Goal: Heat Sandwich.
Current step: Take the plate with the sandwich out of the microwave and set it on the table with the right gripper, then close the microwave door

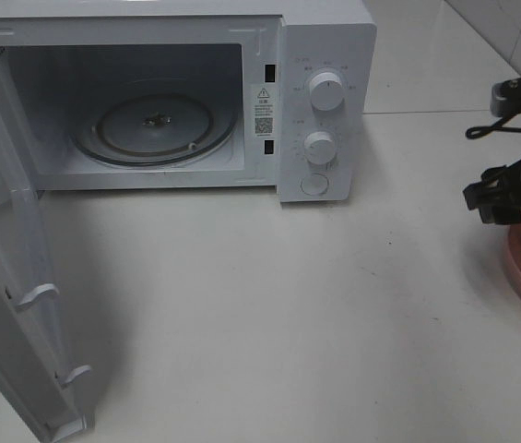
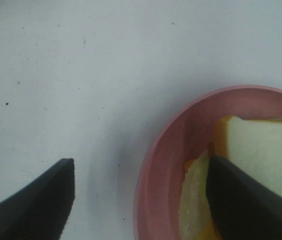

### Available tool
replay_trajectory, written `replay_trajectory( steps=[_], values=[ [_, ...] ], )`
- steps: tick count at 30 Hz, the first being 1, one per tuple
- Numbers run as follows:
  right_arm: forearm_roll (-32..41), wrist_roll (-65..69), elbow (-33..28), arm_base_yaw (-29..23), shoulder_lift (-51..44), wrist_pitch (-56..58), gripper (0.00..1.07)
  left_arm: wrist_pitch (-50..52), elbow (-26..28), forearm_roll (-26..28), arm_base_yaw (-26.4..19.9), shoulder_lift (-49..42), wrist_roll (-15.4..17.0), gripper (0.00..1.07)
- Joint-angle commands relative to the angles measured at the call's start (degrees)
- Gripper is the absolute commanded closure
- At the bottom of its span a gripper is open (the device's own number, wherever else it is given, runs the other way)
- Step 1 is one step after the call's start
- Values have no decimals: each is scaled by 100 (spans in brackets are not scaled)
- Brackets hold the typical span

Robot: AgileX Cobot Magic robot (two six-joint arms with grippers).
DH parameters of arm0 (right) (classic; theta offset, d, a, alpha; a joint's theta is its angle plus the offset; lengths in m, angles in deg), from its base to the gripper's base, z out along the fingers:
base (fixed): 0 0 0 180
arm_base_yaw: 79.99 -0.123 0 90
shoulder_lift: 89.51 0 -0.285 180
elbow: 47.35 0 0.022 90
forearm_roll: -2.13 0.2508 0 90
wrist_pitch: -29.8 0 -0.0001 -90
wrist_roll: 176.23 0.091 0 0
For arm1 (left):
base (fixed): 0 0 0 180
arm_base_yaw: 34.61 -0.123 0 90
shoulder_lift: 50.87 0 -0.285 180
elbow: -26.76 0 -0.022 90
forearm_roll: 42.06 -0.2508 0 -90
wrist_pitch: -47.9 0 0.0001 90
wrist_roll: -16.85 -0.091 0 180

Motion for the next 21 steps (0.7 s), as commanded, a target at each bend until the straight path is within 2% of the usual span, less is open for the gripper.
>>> replay_trajectory(
  steps=[1, 4, 11, 14, 16, 17, 21],
  values=[
    [321, -132, 235, -11, -120, 487, 36, 97, -11, 34, -23, -34, 11, 28],
    [745, -516, 739, 0, -132, 1375, 36, 97, -11, 34, -23, -34, 11, 28],
    [1627, -1243, 1450, 189, -132, 2143, 36, 97, -11, 34, -23, -34, 11, 28],
    [2309, -1977, 1822, 550, -132, 2722, 36, 97, -11, 34, -23, -34, 11, 28],
    [2418, -2097, 1885, 619, -132, 2882, 36, 97, -11, 34, -23, -34, 11, 28],
    [2578, -2320, 2017, 796, -132, 3289, 36, 97, -11, 34, -23, -34, 11, 28],
    [2779, -2699, 2200, 985, -155, 4171, 36, 97, -11, 34, -23, -34, 11, 28]
  ],
)
